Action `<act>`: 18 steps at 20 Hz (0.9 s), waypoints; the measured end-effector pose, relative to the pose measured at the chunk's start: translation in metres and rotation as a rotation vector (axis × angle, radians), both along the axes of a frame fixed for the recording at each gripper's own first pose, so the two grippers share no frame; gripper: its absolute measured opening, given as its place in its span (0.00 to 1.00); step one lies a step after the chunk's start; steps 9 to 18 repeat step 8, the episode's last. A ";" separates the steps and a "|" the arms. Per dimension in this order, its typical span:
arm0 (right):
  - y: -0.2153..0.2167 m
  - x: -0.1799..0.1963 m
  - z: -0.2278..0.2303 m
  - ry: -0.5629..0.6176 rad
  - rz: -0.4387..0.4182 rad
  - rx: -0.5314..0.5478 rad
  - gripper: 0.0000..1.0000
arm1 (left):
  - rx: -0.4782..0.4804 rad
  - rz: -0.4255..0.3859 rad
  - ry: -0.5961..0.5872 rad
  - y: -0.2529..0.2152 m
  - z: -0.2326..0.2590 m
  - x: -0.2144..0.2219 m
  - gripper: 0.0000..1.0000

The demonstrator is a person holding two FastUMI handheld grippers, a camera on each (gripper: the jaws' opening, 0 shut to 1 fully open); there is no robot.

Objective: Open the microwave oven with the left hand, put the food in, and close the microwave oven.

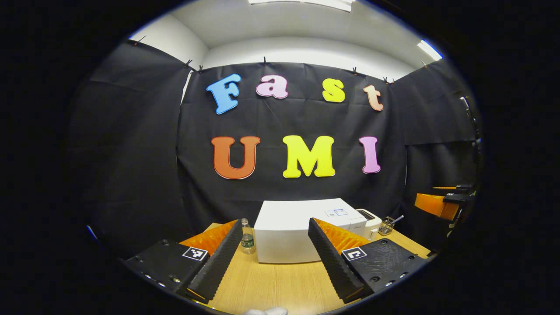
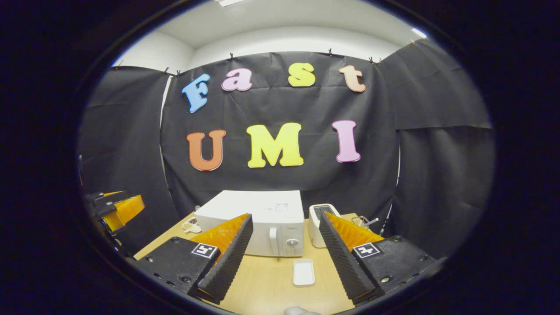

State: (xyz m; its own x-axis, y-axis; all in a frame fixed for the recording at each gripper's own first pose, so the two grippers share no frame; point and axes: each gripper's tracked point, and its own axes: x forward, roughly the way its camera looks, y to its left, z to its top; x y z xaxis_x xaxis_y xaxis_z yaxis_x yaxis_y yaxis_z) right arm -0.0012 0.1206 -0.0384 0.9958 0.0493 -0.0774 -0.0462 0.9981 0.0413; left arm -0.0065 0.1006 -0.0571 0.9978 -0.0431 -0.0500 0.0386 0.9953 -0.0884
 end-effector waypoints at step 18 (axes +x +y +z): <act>0.004 -0.017 0.022 -0.039 -0.010 -0.006 0.98 | -0.014 -0.016 -0.040 0.001 0.024 -0.012 0.95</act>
